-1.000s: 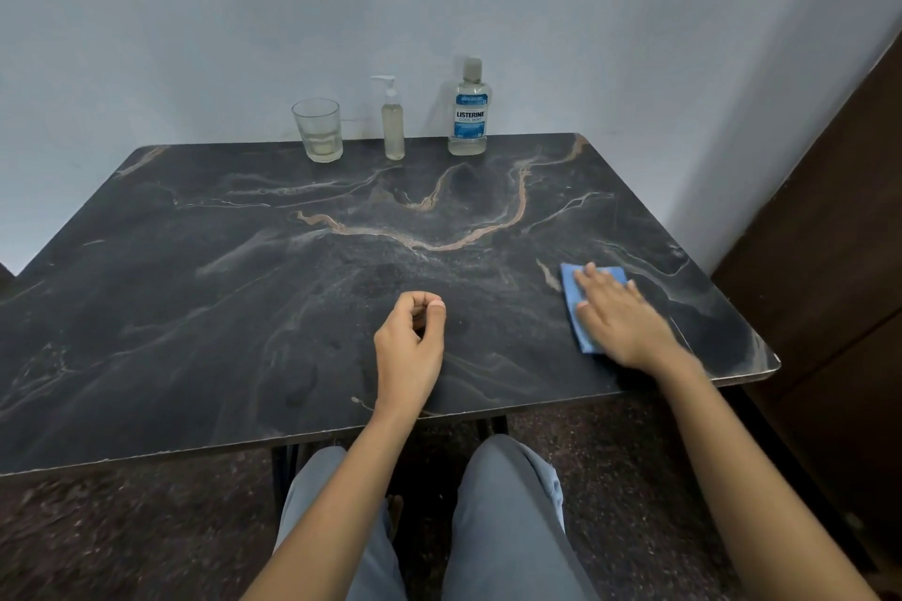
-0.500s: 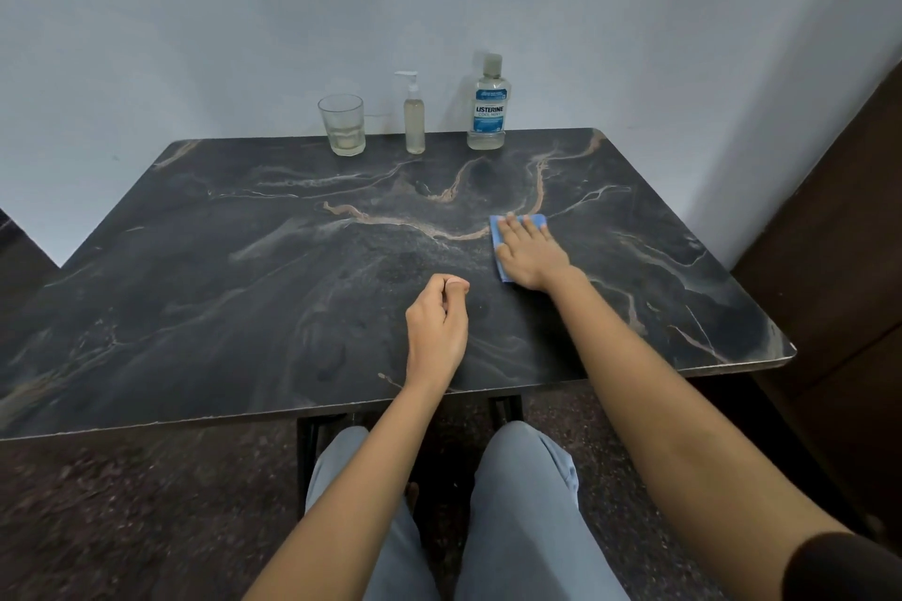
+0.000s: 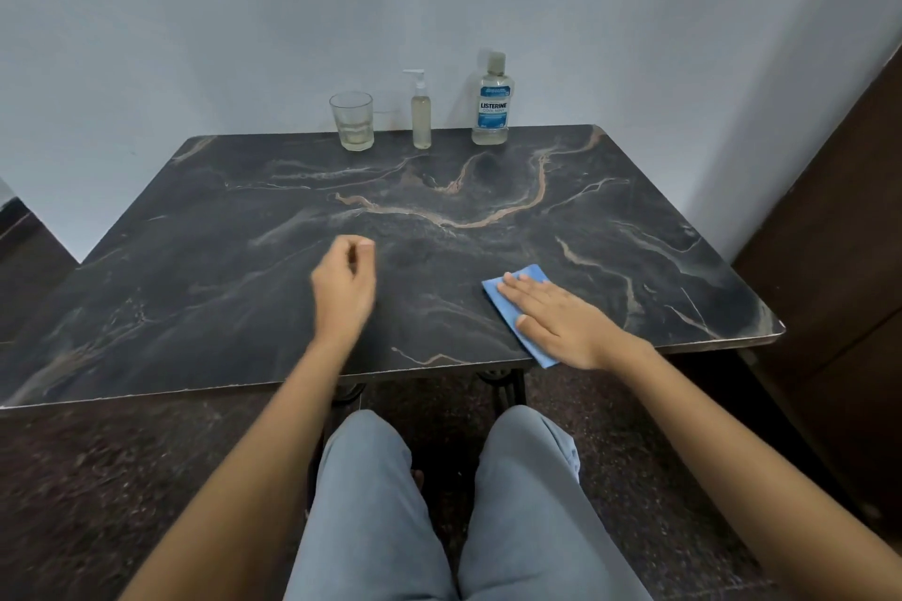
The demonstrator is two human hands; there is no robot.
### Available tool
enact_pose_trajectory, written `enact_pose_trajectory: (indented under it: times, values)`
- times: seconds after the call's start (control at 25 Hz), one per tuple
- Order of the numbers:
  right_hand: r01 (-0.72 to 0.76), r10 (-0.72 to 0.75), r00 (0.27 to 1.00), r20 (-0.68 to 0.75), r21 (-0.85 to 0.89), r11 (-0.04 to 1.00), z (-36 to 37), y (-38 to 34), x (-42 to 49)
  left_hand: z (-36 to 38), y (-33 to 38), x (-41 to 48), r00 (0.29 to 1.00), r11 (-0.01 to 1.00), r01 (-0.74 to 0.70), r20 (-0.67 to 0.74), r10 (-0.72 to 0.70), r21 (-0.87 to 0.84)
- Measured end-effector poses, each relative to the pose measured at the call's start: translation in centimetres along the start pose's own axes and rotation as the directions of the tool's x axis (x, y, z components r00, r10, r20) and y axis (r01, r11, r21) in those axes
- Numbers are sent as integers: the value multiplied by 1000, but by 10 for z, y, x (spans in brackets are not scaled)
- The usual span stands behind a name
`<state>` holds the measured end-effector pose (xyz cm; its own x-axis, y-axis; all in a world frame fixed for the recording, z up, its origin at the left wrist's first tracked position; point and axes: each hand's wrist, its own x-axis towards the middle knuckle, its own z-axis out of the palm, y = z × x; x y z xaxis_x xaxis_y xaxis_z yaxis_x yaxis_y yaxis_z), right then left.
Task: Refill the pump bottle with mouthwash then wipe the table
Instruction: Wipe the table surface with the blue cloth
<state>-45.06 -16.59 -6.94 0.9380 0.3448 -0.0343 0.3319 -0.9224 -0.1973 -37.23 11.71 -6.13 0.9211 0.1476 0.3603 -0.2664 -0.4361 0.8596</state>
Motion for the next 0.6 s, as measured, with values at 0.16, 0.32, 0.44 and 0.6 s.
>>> enact_pose_trajectory:
  times: [0.16,0.32,0.44,0.6]
  values:
    - [-265,265,964,-23,-2,964,-4,19,16,-77,-57,23,991,982,78,-123,-57,173]
    - [-336,335,942,-24,-30,941,5,-16,62,-101,-77,32,984,960,157,-115,-133,230]
    - [-175,175,984,-9,-46,983,20,-76,79,-93,-76,35,989,961,143,-62,-132,238]
    - [21,-22,999,-30,-33,999,38,-127,64,-97,-85,34,994,967,107,-39,-100,230]
